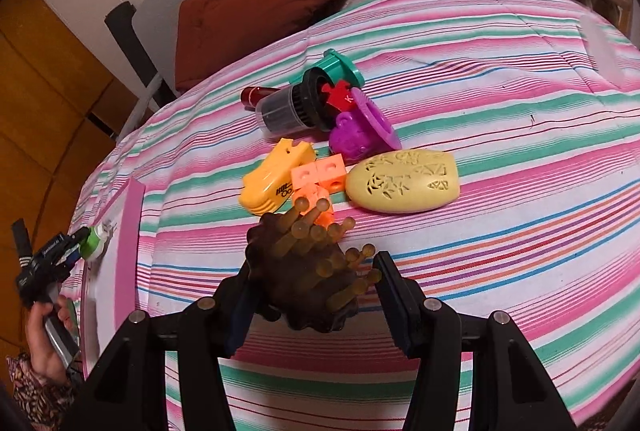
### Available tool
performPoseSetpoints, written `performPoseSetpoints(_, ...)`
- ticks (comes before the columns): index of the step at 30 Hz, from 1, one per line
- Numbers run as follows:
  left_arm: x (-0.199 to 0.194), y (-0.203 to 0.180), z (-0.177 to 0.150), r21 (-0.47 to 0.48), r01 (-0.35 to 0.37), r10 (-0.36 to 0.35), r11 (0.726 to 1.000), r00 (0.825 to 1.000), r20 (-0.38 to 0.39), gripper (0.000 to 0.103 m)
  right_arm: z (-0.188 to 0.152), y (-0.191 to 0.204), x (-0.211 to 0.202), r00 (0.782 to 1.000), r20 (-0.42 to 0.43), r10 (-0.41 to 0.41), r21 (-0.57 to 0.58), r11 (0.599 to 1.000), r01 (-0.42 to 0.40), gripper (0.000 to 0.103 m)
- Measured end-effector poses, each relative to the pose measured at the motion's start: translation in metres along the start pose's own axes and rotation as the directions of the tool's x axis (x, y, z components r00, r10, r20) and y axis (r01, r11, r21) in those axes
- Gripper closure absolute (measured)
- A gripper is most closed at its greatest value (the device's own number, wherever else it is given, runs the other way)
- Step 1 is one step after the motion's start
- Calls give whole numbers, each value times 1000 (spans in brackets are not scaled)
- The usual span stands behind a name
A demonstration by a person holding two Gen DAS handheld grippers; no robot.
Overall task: Organize rigid objects
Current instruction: 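Carry green toy over white tray with left tool while right holds brush, then lower the green toy into the tray and open the left tool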
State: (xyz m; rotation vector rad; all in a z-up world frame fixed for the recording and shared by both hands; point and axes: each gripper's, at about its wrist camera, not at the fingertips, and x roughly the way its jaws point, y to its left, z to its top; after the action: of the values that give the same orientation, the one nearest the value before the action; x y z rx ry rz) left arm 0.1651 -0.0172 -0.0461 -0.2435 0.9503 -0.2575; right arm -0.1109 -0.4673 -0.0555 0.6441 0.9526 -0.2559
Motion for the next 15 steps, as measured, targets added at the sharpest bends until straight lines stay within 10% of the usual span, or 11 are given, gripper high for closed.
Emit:
performPoseSetpoints(12, -9, -12, -8, 45, -128, 126, 991, 991, 54, 47, 0, 1, 3, 1000, -7, -1, -11, 1000, 1, 46)
performPoseSetpoints(15, -16, -1, -3, -6, -68, 68, 998, 997, 44, 47, 0, 2, 2, 1000, -3, 1, -17, 1000, -1, 46)
